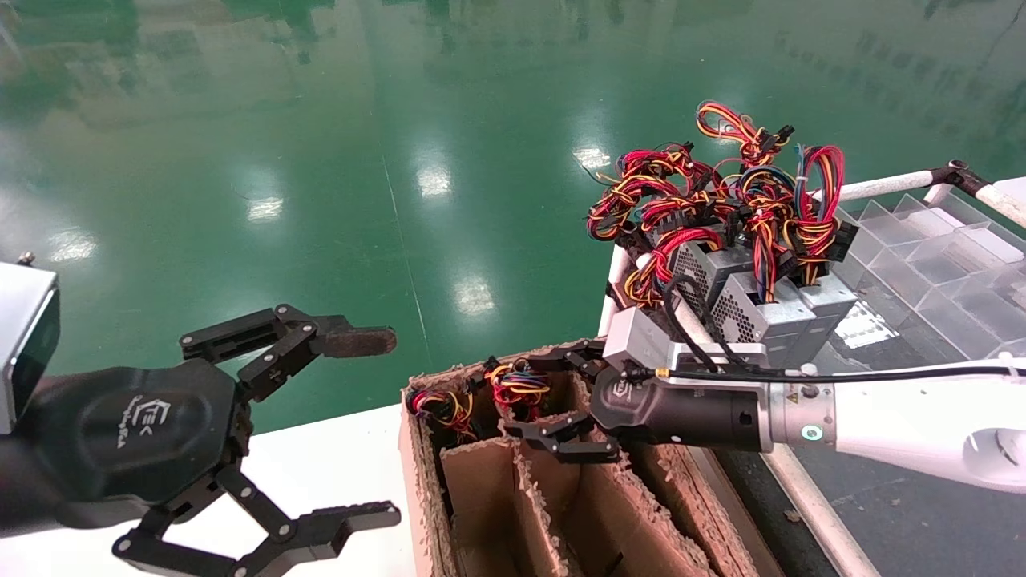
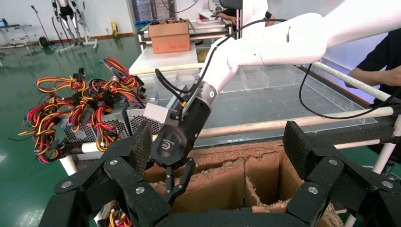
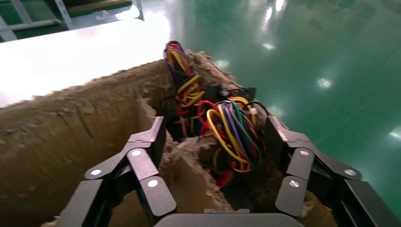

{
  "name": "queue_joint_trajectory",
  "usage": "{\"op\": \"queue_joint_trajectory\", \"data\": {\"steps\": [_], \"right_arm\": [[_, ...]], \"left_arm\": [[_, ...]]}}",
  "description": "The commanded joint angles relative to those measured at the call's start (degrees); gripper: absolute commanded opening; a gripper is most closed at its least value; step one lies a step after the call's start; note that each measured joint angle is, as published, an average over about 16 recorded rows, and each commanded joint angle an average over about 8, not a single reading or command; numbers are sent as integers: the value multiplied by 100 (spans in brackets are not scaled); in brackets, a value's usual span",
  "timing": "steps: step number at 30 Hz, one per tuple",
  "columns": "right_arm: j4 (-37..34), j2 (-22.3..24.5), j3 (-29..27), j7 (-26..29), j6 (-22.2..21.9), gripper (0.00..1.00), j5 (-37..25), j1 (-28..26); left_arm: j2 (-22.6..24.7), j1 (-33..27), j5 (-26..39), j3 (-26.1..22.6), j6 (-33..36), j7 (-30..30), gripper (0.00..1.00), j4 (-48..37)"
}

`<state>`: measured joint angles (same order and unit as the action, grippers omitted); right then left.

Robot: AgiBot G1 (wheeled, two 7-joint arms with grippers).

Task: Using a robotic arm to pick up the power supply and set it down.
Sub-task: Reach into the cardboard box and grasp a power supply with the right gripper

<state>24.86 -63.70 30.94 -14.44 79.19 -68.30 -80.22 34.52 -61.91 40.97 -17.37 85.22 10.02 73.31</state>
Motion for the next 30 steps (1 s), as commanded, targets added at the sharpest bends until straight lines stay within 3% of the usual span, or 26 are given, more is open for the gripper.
{"op": "queue_joint_trajectory", "data": {"steps": [1,14,30], "right_arm": [[-124,-46,-8,-213,-36,0,-11,-9],[-210,-92,-70,-1050,-212,0,-7,134],[-100,-70,-240,-1292,-314,0,212,297]], "left_arm": [[0,0,0,-1,0,0,100,0],[-2,-1,-3,-4,-2,-2,100,0],[-3,-2,-6,-8,-4,-4,100,0]]}}
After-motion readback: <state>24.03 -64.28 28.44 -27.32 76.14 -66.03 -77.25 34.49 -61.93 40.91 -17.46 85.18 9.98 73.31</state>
